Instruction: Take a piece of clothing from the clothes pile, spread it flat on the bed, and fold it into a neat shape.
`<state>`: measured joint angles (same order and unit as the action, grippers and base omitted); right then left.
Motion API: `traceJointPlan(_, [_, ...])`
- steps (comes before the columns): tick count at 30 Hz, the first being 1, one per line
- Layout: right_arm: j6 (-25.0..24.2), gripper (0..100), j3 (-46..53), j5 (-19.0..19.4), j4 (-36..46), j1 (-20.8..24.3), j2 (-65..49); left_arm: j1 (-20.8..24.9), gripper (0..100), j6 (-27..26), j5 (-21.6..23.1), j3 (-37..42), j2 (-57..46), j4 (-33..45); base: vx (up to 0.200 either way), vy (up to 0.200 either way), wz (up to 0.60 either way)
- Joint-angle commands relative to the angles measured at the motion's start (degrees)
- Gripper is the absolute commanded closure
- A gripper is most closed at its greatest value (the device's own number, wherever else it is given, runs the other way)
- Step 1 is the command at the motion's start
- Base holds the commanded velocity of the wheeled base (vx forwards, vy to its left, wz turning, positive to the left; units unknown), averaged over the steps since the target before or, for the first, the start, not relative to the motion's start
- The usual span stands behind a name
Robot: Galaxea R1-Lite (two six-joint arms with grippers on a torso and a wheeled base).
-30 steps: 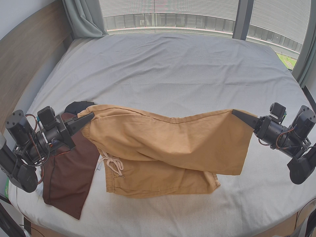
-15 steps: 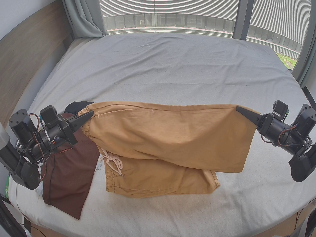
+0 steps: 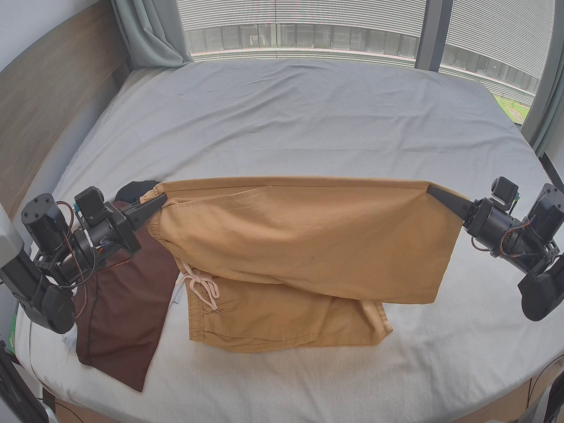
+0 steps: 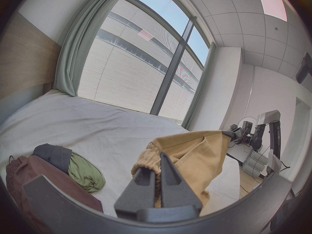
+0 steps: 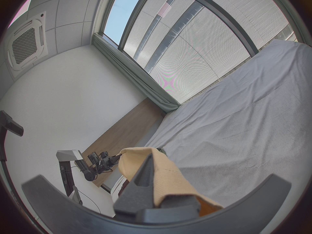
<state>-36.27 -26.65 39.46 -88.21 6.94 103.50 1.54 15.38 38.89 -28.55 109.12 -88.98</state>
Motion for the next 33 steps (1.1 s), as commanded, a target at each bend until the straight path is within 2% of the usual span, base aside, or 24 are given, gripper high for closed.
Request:
traceJointPlan(1, [0.0, 100, -0.5, 0.0, 0.0, -1.0, 0.2, -0.4, 100, 0.0, -0.1, -0.4, 0.9, -0.1, 0.000, 0.000, 0.00])
traceJointPlan(24, [0.1, 100, -0.6, -0.1, 0.0, -0.3, 1.4, -0.7, 100, -0.2, -0.7, -1.3, 1.4, -0.1, 0.000, 0.000, 0.00])
traceJointPlan(33, [0.1, 100, -7.0, -0.3, 0.0, -1.0, 7.2, -0.6, 100, 1.8, -2.3, -3.5, 5.6, -0.1, 0.000, 0.000, 0.00])
